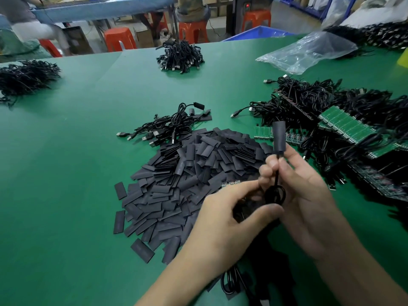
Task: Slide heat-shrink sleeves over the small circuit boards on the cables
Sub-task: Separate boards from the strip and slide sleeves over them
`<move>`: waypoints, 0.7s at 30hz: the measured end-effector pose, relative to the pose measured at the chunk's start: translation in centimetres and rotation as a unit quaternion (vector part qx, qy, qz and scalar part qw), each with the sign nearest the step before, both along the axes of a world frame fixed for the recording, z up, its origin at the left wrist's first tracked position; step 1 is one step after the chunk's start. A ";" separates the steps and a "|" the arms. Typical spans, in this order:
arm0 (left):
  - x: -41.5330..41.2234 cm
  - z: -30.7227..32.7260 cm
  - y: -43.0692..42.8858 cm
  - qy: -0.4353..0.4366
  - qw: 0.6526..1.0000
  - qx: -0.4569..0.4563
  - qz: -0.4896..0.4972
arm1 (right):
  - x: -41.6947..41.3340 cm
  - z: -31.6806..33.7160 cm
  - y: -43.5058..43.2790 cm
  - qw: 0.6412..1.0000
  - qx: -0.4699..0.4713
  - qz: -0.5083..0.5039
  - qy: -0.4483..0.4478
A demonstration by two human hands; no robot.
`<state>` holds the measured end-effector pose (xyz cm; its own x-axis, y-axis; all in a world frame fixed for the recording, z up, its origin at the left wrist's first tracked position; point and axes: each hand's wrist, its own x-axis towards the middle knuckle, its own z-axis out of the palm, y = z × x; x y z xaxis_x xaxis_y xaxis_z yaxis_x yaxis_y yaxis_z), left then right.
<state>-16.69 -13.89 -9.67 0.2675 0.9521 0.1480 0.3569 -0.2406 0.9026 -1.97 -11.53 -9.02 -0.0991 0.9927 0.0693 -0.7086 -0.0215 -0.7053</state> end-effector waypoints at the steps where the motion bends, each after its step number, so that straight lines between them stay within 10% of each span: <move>1: 0.3 0.2 -0.1 -0.006 1.000 -0.008 -0.013 | 0.1 0.1 0.0 1.000 0.001 -0.007 -0.006; 13: -5.2 5.2 6.4 0.022 0.999 0.034 0.035 | 0.8 -0.6 0.3 0.949 0.043 -0.160 -0.269; 21: -10.5 4.0 19.8 0.324 0.918 0.134 0.184 | 0.7 -1.5 0.5 0.941 0.024 -0.151 -0.302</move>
<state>-27.21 5.87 -5.62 0.0494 0.9482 0.3138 0.8999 -0.1785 0.3978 -1.26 -11.00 -10.52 0.1514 0.9789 0.1374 -0.1471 0.1597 -0.9761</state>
